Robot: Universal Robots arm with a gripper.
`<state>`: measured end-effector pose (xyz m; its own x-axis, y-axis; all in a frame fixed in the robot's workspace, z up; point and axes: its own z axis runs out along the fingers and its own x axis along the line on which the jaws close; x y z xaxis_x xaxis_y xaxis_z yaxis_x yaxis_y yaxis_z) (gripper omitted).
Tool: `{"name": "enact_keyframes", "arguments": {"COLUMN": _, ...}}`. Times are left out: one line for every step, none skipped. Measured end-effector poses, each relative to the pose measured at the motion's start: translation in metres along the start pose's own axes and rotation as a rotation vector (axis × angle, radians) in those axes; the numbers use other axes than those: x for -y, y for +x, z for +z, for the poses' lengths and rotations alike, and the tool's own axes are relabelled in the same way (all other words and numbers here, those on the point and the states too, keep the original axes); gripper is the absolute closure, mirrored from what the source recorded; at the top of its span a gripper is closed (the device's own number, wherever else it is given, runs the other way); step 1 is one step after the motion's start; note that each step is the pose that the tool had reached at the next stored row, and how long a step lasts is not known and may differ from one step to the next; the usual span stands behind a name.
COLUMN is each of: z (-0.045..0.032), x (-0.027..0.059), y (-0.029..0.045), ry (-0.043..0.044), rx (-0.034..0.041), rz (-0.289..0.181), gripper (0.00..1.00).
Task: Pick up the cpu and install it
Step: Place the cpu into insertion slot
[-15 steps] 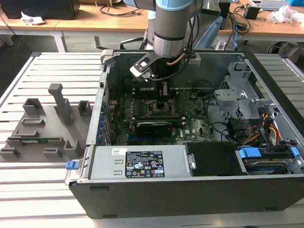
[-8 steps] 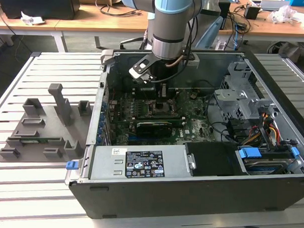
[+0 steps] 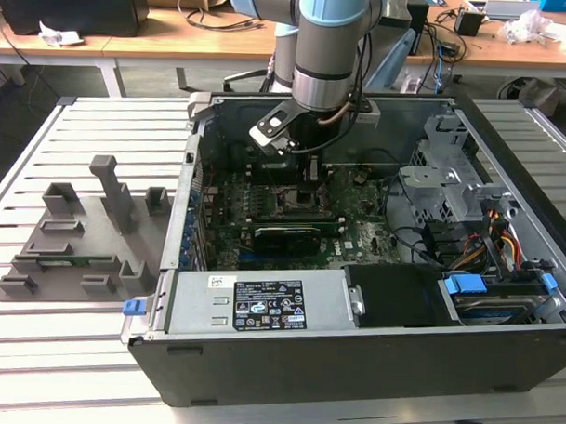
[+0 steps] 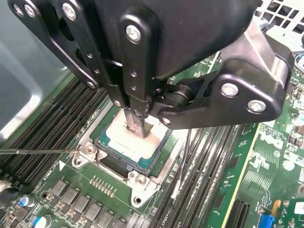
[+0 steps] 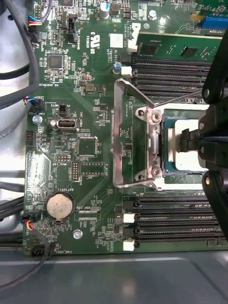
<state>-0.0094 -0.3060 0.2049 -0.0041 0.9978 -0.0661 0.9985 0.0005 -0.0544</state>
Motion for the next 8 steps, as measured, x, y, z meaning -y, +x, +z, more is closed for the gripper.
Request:
{"name": "enact_keyframes", "arguments": {"z": -0.0021, "x": -0.0001, "y": -0.0003, "ry": 0.0007, "rx": 0.0015, "rz": 0.000, "gripper": 0.89}}
{"name": "enact_keyframes", "arguments": {"z": -0.0095, "x": -0.0001, "y": -0.0010, "ry": 0.0012, "rx": 0.0036, "rz": 0.000, "gripper": 0.89}}
{"name": "enact_keyframes", "arguments": {"z": -0.0129, "x": 0.0001, "y": -0.0013, "ry": 0.0014, "rx": 0.0052, "rz": 0.000, "gripper": 0.89}}
{"name": "enact_keyframes", "arguments": {"z": -0.0155, "x": 0.0002, "y": -0.0014, "ry": 0.0014, "rx": 0.0060, "rz": 0.000, "gripper": 0.89}}
{"name": "enact_keyframes", "arguments": {"z": -0.0183, "x": 0.0003, "y": -0.0016, "ry": 0.0013, "rx": 0.0068, "rz": 0.000, "gripper": 0.89}}
{"name": "enact_keyframes", "arguments": {"z": -0.0199, "x": 0.0004, "y": -0.0017, "ry": 0.0013, "rx": 0.0071, "rz": 0.000, "gripper": 0.89}}
{"name": "enact_keyframes", "arguments": {"z": -0.0225, "x": 0.0005, "y": -0.0019, "ry": 0.0014, "rx": 0.0074, "rz": 0.000, "gripper": 0.89}}
{"name": "enact_keyframes", "arguments": {"z": -0.0250, "x": 0.0006, "y": -0.0021, "ry": 0.0013, "rx": 0.0074, "rz": 0.000, "gripper": 0.89}}
